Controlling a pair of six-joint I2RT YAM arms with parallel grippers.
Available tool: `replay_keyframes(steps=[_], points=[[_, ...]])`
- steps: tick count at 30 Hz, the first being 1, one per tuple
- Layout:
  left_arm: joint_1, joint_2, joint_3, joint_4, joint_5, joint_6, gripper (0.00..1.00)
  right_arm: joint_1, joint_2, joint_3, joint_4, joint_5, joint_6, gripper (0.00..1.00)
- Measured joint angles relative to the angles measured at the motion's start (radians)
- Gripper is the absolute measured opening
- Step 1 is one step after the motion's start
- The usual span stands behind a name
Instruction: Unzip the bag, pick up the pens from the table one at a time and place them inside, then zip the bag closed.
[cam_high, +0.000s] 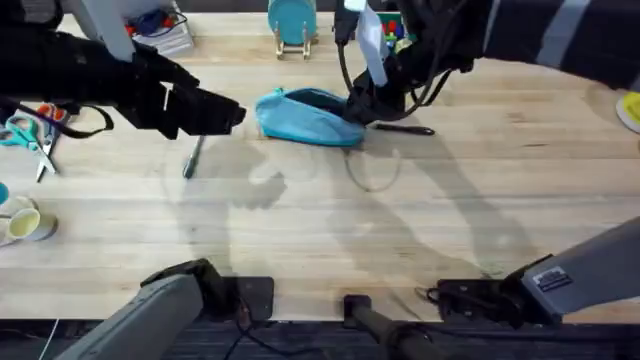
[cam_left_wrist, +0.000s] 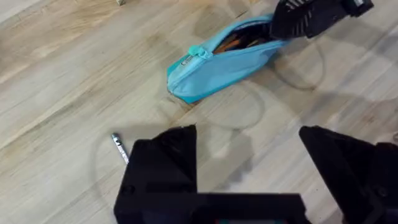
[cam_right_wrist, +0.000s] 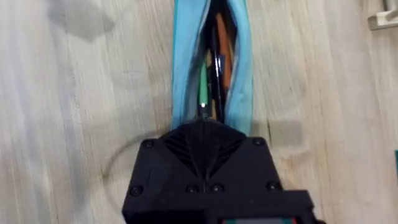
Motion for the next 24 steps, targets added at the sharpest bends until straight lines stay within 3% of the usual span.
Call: replay_keyframes(steps=[20,22,24], points=[[0.0,0.0,0.0,0.0,0.0,0.0,0.995,0.005,0.063,0.001,0.024,-0.017,0.0,0.058],[0.0,0.0,0.0,0.0,0.0,0.0,0.994,0.005,0.063,0.001,0.024,-0.017,0.002,0.148],[0.0,0.0,0.0,0.0,0.0,0.0,0.995,0.005,0.063,0.001,0.025,-0.017,0.0,0.407]])
